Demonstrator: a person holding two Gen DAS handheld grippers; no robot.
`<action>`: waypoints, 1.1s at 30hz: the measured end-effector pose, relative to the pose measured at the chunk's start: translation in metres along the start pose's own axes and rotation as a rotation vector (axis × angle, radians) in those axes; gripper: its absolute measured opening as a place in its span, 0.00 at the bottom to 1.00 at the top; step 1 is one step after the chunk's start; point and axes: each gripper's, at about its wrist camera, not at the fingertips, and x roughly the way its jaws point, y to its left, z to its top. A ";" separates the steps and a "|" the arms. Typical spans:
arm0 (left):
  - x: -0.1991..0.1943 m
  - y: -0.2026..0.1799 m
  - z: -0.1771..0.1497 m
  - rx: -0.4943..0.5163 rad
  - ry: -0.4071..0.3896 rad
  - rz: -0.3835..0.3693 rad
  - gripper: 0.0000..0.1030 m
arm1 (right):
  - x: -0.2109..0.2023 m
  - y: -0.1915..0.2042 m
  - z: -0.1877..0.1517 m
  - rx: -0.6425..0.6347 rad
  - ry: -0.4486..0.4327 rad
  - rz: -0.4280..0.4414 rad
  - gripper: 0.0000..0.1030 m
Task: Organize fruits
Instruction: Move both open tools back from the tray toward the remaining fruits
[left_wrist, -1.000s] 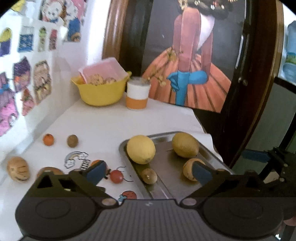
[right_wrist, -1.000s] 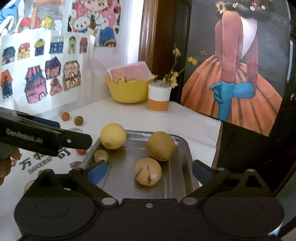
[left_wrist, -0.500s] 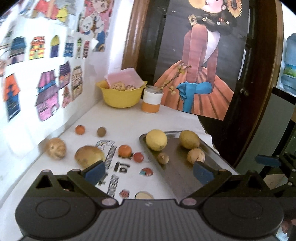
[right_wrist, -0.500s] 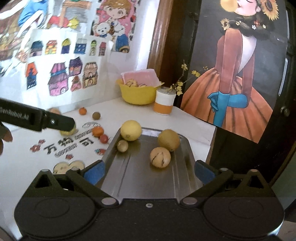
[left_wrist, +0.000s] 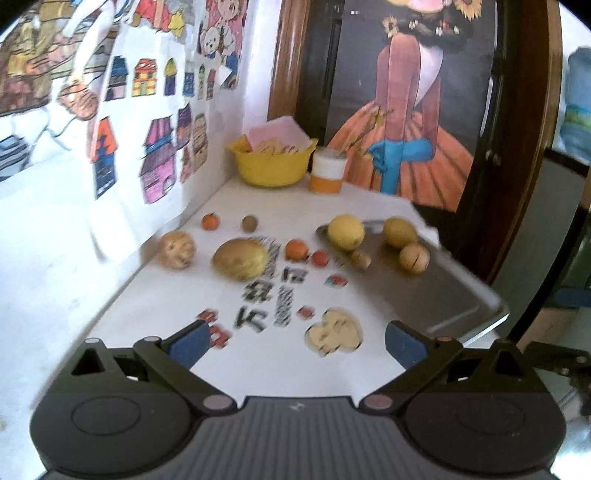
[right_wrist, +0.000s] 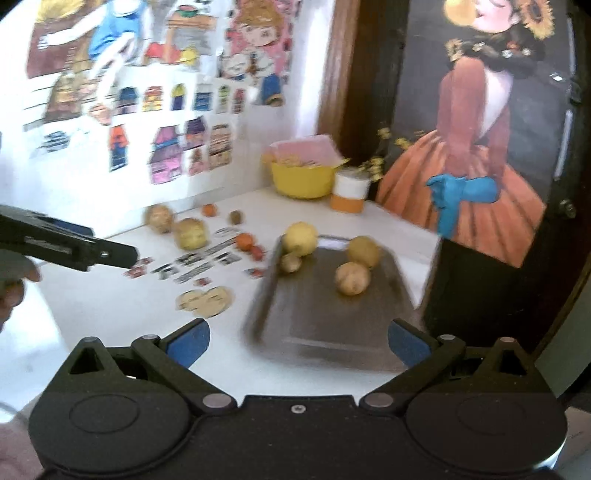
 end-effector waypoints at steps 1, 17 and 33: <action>-0.002 0.004 -0.002 0.003 0.013 0.008 1.00 | -0.002 0.005 -0.001 0.005 0.015 0.030 0.99; 0.004 0.086 -0.005 -0.086 0.109 0.147 1.00 | 0.051 0.092 0.050 -0.079 0.056 0.259 0.99; 0.077 0.092 0.047 -0.112 0.008 0.186 0.99 | 0.156 0.101 0.076 -0.310 -0.038 0.169 0.99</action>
